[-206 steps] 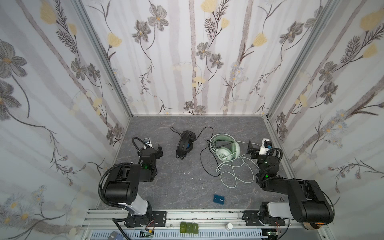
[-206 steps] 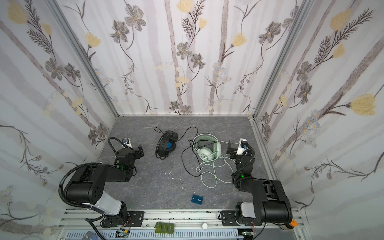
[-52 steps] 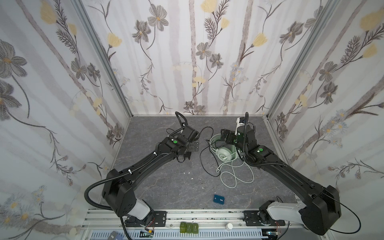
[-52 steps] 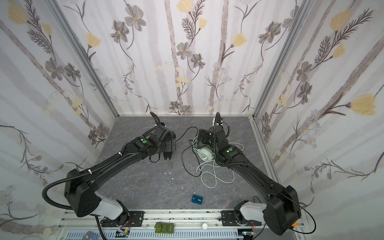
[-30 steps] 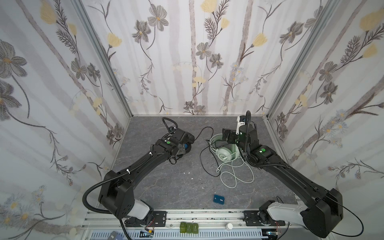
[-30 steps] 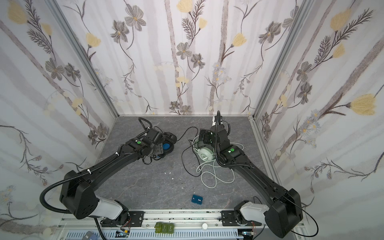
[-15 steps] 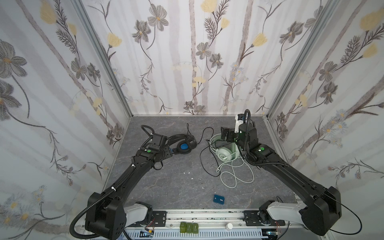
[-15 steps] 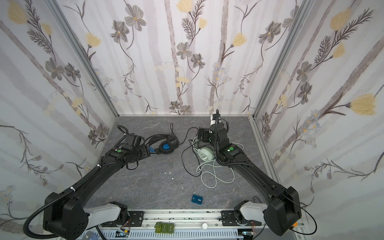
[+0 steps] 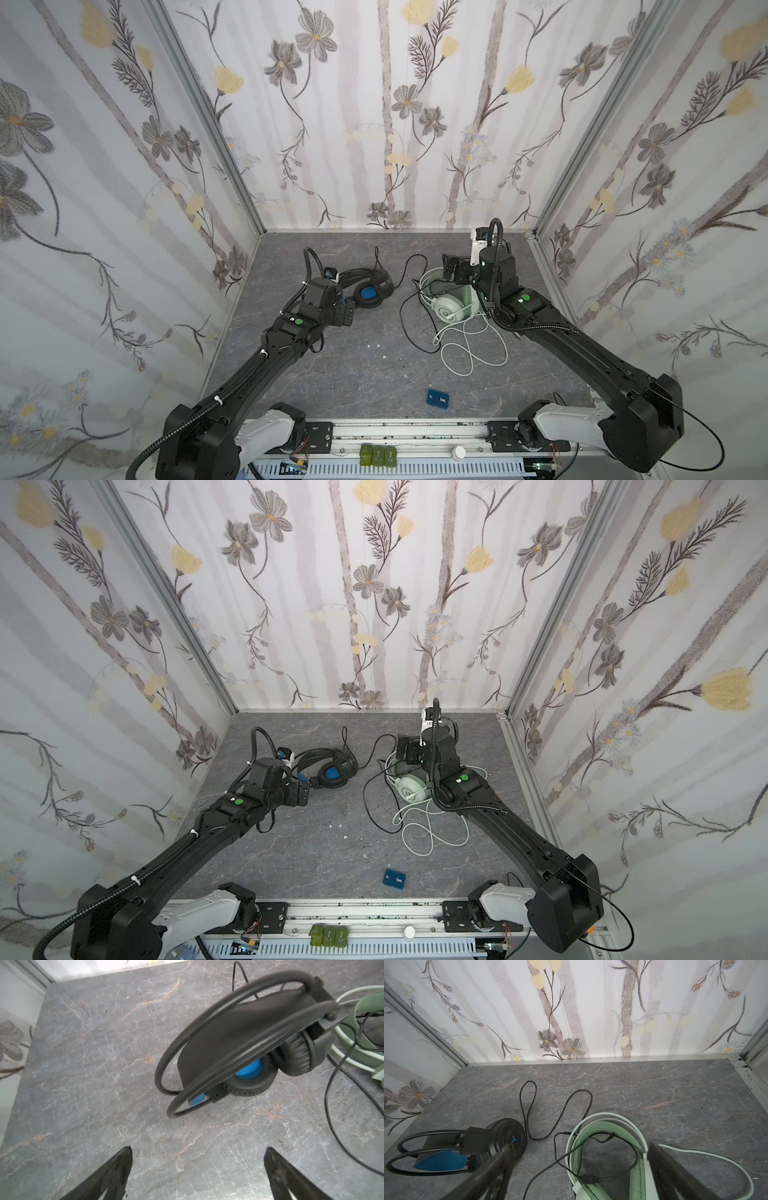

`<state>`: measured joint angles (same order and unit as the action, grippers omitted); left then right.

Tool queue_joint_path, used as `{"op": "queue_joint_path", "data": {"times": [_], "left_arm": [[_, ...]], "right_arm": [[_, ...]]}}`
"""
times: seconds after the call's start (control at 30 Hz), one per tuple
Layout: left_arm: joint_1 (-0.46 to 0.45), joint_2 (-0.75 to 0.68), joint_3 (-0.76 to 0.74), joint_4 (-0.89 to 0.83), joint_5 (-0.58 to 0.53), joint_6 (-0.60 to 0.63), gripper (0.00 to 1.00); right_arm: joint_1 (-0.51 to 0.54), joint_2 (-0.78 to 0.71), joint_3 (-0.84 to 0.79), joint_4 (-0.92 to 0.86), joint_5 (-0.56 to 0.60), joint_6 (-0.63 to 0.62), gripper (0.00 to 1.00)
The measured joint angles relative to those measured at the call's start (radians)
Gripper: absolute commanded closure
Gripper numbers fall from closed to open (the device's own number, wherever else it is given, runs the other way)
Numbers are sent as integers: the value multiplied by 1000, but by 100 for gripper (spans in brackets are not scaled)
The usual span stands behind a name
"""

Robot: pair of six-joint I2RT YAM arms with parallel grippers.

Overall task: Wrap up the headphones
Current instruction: 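Grasp the black headset's headband with the left gripper and lift it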

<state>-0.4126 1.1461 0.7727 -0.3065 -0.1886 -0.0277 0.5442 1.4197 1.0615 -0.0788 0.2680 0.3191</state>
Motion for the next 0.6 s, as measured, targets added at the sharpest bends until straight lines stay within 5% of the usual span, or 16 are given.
{"op": "queue_joint_path", "data": {"times": [0.17, 0.27, 0.6], "left_arm": [[-4, 146, 27, 138, -73, 63, 0], [-3, 247, 57, 211, -109, 80, 26], [6, 413, 200, 272, -97, 97, 85]], "right_arm": [[-5, -3, 1, -8, 0, -8, 0], [-17, -16, 1, -14, 0, -16, 0], [-69, -86, -2, -40, 0, -40, 0]]}}
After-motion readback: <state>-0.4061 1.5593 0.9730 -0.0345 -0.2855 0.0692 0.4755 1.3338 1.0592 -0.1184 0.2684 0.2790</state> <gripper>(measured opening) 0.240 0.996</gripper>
